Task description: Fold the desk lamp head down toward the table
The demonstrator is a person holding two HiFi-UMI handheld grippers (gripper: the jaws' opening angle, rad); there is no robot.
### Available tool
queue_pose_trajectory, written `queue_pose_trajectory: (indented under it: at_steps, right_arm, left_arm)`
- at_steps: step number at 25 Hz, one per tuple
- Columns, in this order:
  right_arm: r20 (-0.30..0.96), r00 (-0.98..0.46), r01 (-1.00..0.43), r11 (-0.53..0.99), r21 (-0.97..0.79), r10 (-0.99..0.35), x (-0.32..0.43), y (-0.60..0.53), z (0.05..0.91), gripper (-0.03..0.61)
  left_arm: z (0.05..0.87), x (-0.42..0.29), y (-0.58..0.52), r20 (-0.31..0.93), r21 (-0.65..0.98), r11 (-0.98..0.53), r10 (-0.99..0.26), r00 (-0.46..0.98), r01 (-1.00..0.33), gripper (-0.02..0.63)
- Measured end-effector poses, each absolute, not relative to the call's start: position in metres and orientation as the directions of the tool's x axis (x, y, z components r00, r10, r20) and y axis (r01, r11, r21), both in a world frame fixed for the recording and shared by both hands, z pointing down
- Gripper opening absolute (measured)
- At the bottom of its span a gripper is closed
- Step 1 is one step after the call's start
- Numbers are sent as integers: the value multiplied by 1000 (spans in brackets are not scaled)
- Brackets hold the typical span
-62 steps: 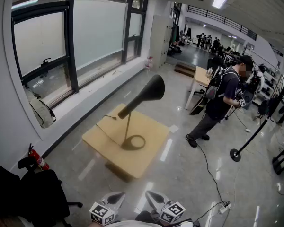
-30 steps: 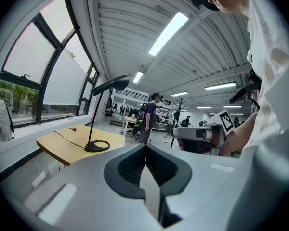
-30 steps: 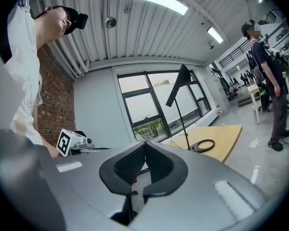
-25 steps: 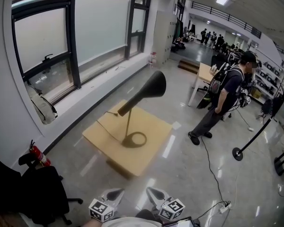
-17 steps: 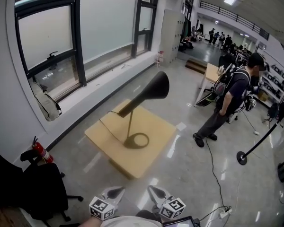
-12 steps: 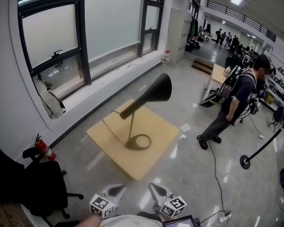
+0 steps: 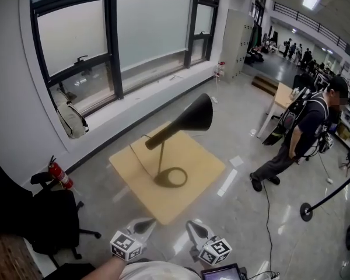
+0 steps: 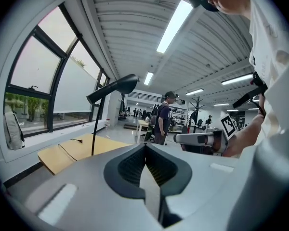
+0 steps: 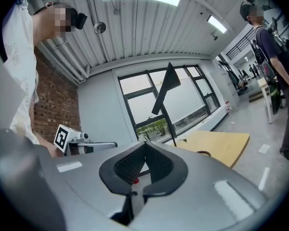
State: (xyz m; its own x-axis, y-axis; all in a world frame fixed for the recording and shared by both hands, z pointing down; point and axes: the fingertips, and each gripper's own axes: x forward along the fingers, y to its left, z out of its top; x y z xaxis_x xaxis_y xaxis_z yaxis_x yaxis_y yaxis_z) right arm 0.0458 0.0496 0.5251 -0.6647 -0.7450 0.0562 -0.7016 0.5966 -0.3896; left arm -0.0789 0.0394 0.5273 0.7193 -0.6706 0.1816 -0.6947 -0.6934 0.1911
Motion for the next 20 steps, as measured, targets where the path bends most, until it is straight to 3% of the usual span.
queue_pose_trajectory:
  at_steps: [20]
  right_arm:
    - [60, -716, -661, 649, -376, -695, 73, 2, 529, 14]
  left_arm:
    - [529, -80, 4, 217, 175, -592, -756, 617, -787, 2]
